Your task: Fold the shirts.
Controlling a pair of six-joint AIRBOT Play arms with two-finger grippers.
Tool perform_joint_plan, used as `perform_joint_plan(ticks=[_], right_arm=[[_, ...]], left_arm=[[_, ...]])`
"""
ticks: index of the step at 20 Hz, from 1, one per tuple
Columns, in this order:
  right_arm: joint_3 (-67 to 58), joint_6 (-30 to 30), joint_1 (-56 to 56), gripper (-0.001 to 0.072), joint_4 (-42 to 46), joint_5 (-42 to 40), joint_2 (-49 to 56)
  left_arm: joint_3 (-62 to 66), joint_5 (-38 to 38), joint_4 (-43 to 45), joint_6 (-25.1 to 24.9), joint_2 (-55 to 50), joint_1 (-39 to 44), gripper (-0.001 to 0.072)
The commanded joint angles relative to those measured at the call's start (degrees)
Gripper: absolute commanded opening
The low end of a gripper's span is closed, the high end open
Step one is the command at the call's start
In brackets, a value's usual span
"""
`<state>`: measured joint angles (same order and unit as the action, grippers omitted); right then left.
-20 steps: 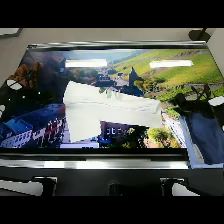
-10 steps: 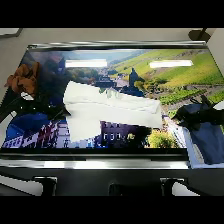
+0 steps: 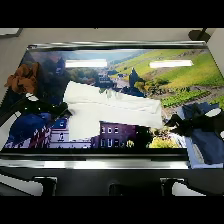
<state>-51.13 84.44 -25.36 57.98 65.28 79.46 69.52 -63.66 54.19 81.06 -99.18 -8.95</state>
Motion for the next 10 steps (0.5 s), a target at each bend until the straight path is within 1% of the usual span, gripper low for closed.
perform_joint_plan(ticks=[1, 4, 6, 7, 8, 9, 10], right_arm=[[0.9, -1.6, 0.0, 0.049, -7.1, -2.4, 3.3], [0.9, -1.5, 0.8, 0.0489, -8.2, -4.0, 5.8], [0.9, -0.6, 3.7, 0.0485, -8.5, -7.5, 7.1], [0.8, -0.5, 5.8, 0.0433, -9.1, -9.4, 7.6], [0.5, 0.3, 7.5, 0.0232, -9.4, -11.0, 7.6], [-0.6, 0.4, 8.4, 0.0051, -9.3, -10.3, 7.5], [-2.5, 0.1, 8.8, 0.0044, -9.3, -8.0, 7.1]], left_arm=[[0.0, -0.2, 0.6, 0.0, 0.2, 0.1, 0.0025], [0.0, -0.2, 0.6, 0.0, 0.7, 0.1, 0.0026], [0.1, -0.6, 0.6, 0.0, 0.8, 0.1, 0.0026], [0.1, -0.9, 0.6, 0.0, 0.9, 0.1, 0.0026], [0.2, -1.0, 0.7, 0.0, 1.4, 0.0, 0.0025], [0.8, -1.2, 1.4, 0.0, 2.5, -0.2, 0.0025], [2.0, -1.4, 2.2, 0.0, 4.1, -0.4, 0.0024]])
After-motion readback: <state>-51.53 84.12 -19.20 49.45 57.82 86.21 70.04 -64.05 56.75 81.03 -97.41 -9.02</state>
